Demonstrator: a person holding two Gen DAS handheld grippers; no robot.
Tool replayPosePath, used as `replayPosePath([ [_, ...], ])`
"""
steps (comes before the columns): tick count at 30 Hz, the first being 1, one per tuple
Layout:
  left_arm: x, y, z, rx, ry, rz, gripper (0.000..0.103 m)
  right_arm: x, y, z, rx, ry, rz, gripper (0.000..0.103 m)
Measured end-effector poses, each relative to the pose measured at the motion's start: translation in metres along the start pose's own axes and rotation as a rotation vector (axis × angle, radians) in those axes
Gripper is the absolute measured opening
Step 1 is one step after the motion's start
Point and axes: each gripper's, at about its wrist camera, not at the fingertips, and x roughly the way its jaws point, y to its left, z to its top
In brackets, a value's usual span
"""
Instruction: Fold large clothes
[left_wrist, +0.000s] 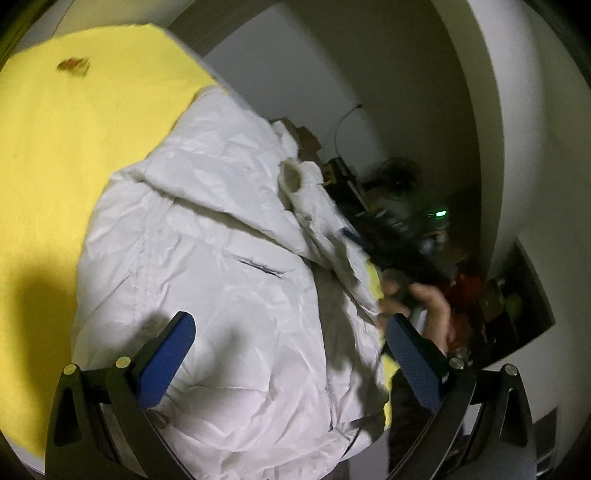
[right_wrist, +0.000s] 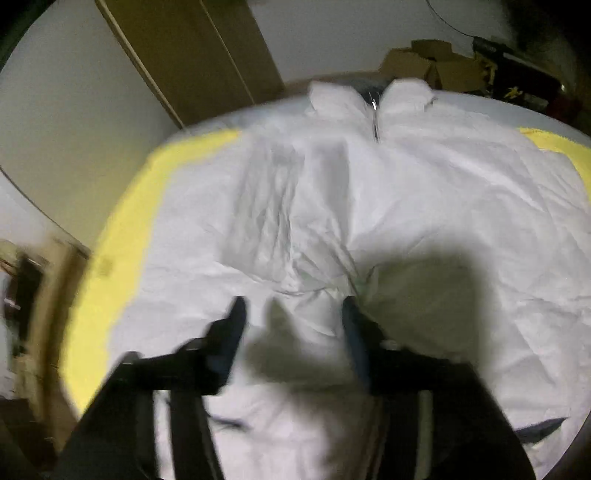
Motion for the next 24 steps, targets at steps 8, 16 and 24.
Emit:
replayPosePath([
  [8,0.002,0.003,-0.011,-0.01,0.038,-0.014,0.103,0.007,-0.003,0.045,0.115,-0.054,-0.05,0.046],
  [16,-0.035,0.013,-0.02,-0.027,-0.003,0.029,0.103,0.092,0.026,0.01,-0.039,0.164,-0.155,0.047],
  [24,-0.072,0.043,-0.017,-0.085,0.03,0.075,0.103,-0.098,-0.026,-0.03,-0.012,-0.038,0.006,0.082],
])
